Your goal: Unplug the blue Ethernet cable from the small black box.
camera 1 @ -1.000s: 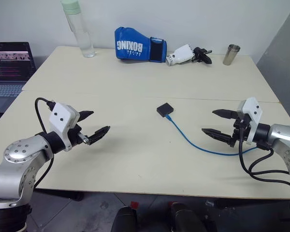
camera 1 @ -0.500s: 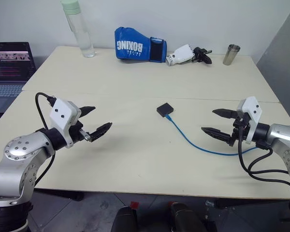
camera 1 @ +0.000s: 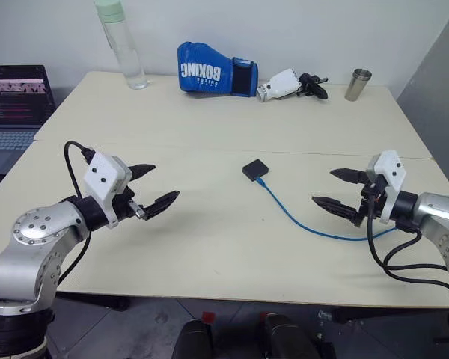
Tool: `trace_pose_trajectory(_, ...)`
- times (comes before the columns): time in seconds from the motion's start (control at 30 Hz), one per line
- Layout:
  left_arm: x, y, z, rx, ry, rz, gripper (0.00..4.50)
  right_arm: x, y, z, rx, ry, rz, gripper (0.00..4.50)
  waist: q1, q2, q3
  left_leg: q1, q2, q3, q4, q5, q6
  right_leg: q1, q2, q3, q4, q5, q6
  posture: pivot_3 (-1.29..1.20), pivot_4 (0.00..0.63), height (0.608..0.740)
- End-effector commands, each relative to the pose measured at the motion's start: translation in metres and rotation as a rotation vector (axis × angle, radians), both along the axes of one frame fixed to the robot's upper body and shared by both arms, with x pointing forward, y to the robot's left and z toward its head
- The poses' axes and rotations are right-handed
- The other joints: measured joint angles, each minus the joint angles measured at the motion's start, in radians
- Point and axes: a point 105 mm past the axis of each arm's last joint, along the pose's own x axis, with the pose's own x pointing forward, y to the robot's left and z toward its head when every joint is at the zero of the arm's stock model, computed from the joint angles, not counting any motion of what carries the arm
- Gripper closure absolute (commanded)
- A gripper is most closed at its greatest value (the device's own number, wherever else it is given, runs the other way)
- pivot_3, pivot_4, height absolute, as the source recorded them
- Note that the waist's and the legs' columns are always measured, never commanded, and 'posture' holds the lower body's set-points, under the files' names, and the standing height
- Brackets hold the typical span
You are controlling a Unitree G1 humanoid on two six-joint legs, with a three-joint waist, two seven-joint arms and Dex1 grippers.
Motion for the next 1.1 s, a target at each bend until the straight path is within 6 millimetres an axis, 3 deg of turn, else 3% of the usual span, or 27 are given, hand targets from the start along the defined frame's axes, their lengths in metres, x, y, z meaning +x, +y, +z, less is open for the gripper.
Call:
trace_pose_trajectory(0.03, -0.009, -0.014, 0.012, -0.023, -0.032, -0.115, 0.03, 0.011, 0.022, -0.007, -0.056, -0.003, -0.048, 0.00, -0.003, 0.000, 0.000, 0.000, 0.000, 0.000, 0.000, 0.000, 0.000, 0.000, 0.000, 0.000, 0.000, 0.000, 0.000, 0.00, 0.150, 0.740)
trace_pose_trajectory(0.4, -0.014, -0.040, -0.001, -0.007, 0.024, -0.245, 0.03, 0.052, 0.083, -0.053, 0.088, 0.030, -0.116, 0.00, 0.000, 0.000, 0.000, -0.002, 0.000, 0.001, 0.000, 0.000, 0.000, -0.002, 0.000, 0.000, 0.000, 0.000, 0.000, 0.00, 0.150, 0.740)
trace_pose_trajectory(0.73, -0.014, -0.049, -0.001, -0.019, 0.031, -0.289, 0.03, 0.087, 0.105, -0.072, 0.136, 0.031, -0.132, 0.00, -0.003, 0.000, 0.000, -0.001, 0.001, 0.002, 0.000, 0.000, 0.000, -0.002, 0.001, 0.000, 0.001, 0.000, 0.000, 0.00, 0.150, 0.740)
trace_pose_trajectory(0.93, -0.015, -0.053, -0.003, -0.009, 0.036, -0.308, 0.03, 0.094, 0.111, -0.083, 0.143, 0.069, -0.117, 0.00, -0.004, 0.000, 0.000, -0.001, 0.001, 0.001, 0.000, 0.000, 0.000, -0.003, 0.001, 0.000, 0.001, 0.000, 0.000, 0.00, 0.150, 0.740)
trace_pose_trajectory(1.1, -0.014, -0.053, -0.004, -0.010, 0.036, -0.310, 0.00, 0.096, 0.110, -0.084, 0.140, 0.072, -0.119, 1.03, -0.004, 0.000, 0.000, -0.001, 0.001, 0.001, 0.000, 0.000, 0.000, -0.003, 0.000, 0.000, 0.001, 0.000, 0.000, 0.00, 0.150, 0.740)
